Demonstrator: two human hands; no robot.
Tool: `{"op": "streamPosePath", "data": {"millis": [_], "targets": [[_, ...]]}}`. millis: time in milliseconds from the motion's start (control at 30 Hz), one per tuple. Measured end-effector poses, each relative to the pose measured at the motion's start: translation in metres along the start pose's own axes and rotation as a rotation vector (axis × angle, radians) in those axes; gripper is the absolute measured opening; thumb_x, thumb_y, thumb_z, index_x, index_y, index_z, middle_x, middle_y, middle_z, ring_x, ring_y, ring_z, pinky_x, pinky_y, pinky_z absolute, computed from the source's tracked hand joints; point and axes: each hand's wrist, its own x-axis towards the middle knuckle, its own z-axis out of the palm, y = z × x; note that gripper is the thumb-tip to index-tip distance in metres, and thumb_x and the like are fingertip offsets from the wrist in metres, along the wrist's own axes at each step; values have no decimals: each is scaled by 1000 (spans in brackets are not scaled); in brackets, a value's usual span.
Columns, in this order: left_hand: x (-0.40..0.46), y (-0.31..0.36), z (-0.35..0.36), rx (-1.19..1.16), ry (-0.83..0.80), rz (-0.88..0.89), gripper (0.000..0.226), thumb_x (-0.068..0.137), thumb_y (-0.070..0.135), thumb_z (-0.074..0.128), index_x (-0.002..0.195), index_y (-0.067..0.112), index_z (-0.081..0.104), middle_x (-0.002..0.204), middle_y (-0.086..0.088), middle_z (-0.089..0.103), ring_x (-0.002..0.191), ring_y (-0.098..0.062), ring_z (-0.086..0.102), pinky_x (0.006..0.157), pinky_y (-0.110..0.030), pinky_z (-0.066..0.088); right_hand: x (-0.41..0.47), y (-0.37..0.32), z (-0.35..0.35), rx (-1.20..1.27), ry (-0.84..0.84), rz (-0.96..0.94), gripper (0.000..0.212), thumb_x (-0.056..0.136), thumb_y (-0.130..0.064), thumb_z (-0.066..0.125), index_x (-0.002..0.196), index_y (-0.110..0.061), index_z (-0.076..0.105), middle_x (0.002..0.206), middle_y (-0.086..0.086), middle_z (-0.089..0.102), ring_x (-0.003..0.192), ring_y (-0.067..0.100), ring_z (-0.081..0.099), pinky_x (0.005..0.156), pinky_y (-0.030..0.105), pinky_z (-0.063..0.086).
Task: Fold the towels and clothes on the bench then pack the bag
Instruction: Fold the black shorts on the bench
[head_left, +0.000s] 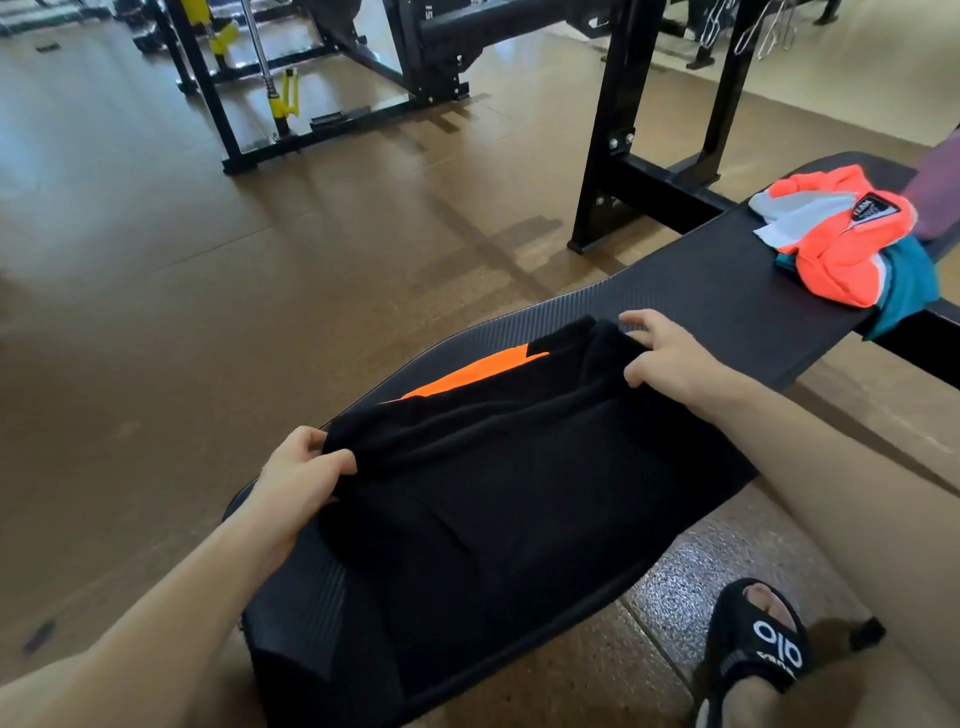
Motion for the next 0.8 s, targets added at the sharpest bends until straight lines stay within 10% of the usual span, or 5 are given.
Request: {"op": "streamPosePath", "data": {"millis": [800], "targets": [[23, 14, -2, 7, 43, 126, 23, 84, -1, 54, 96, 18, 59, 83, 2, 68, 75, -18, 53, 66, -31, 40, 42, 1, 5, -228, 221, -87, 56, 90, -15, 66, 142, -18, 43, 111, -1, 65, 102, 19, 57, 82, 31, 41]]}}
